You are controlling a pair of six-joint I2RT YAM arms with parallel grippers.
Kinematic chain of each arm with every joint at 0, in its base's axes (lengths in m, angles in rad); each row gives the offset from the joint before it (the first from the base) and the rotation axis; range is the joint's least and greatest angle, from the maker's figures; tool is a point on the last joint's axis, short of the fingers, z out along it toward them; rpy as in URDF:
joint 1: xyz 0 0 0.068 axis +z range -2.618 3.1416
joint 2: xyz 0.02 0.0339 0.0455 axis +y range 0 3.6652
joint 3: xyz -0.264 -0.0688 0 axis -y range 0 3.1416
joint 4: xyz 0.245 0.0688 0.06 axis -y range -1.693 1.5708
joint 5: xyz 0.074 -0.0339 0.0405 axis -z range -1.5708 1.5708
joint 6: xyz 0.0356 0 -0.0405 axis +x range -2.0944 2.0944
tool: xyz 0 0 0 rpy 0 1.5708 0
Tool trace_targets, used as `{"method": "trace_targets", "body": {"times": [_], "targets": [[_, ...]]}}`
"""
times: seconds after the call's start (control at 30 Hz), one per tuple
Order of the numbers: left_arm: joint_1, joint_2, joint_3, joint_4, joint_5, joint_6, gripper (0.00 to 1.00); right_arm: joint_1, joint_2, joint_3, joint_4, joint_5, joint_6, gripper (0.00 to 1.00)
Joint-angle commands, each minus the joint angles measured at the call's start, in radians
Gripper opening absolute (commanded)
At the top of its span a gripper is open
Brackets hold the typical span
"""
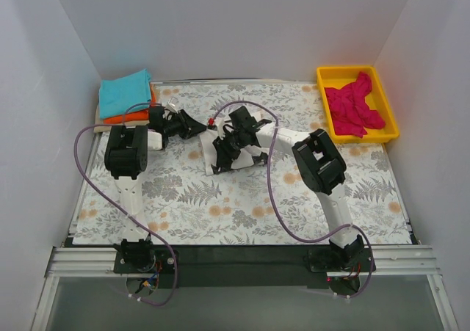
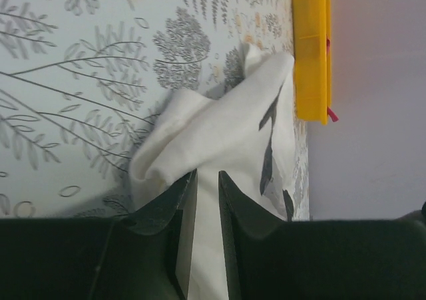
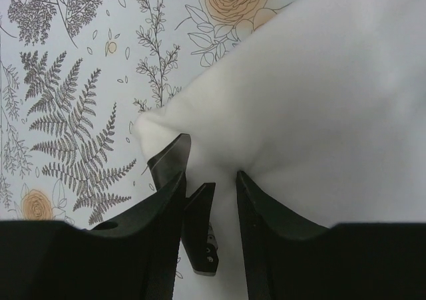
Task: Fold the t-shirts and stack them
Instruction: Fold the tshirt
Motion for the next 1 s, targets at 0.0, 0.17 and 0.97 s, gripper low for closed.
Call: {"method": "trace_targets", "body": {"times": [0.0,0.17,0.97], "targets": [[0.016,0.019,0.056,-0.004,-0.040,-0.021,0.20,0.016,-0.013,-0.075,0.015,0.029,-0.009,0.37],[0.035,-0.002,0.050,0.088,0.026,-0.094,0.29,0.036,-0.094,-0.144,0.003,0.037,-0.050,0.36],[0.331,-1.186,-0.597,-0.440,-0.286,0.296,0.70,0.185,0.154,0.456,-0.192,0.590,0.226,0.44]]}}
